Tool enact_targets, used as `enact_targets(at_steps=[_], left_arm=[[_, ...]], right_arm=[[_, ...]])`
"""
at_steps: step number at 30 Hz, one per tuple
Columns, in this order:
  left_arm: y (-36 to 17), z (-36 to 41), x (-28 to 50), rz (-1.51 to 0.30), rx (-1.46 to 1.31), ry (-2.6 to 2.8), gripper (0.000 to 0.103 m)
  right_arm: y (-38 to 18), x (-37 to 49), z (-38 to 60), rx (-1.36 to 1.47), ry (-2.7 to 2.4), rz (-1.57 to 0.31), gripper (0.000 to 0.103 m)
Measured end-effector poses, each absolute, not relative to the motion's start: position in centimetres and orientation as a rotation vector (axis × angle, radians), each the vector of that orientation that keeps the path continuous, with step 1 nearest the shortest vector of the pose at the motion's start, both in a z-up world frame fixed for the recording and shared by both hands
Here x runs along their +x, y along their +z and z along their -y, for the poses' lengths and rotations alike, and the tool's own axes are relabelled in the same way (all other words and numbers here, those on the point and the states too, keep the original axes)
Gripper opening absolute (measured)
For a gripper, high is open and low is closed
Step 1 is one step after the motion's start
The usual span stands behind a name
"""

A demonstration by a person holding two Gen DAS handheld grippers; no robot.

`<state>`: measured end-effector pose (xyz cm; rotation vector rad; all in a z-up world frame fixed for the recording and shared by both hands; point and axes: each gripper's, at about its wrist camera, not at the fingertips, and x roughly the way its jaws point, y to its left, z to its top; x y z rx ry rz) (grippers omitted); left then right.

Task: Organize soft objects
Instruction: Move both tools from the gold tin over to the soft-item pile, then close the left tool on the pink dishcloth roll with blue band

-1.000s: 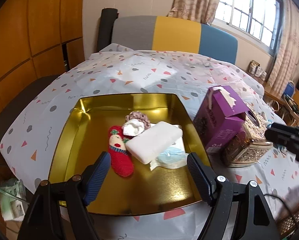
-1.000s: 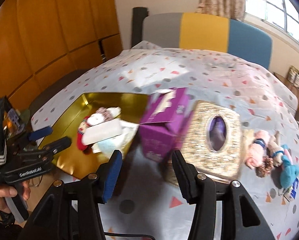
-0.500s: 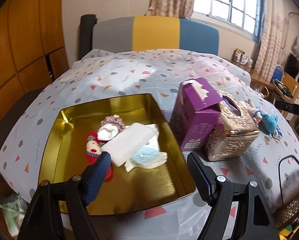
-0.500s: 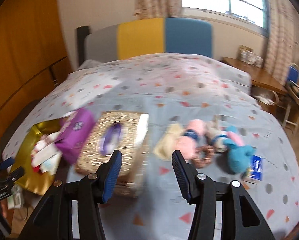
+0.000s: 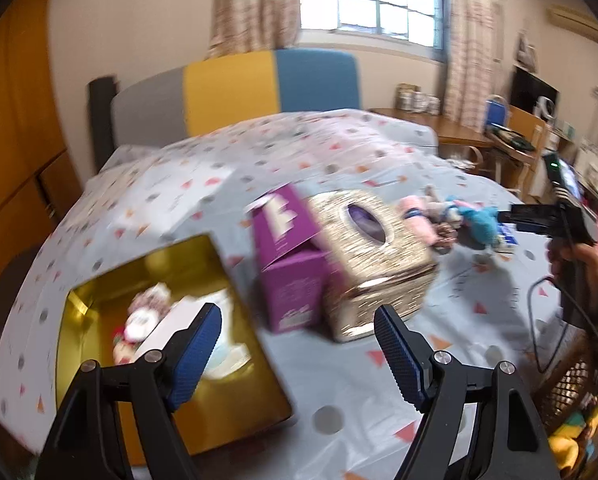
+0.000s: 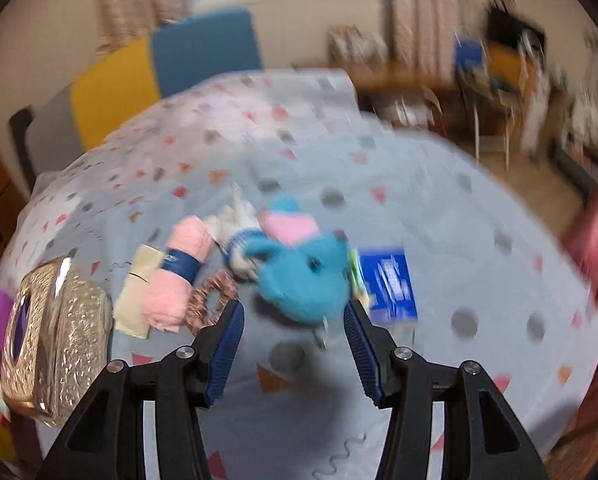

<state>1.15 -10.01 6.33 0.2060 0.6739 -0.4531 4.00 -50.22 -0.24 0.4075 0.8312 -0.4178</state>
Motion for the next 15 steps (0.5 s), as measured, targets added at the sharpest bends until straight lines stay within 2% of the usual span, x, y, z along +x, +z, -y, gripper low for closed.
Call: enact_targets(at_steps=[7, 15], left_arm=[[8.4, 16.3, 1.8, -0.619, 0.290, -0.589, 0.079], [8.4, 22.9, 5.1, -0.724, 0.294, -0.700, 0.078]], right_arm=[[-0.7, 2.7, 52.2, 0.537, -0.439, -0.815, 0.053], [-1.1, 2.7, 52.8, 0.597, -0.424, -0.825, 0.053]])
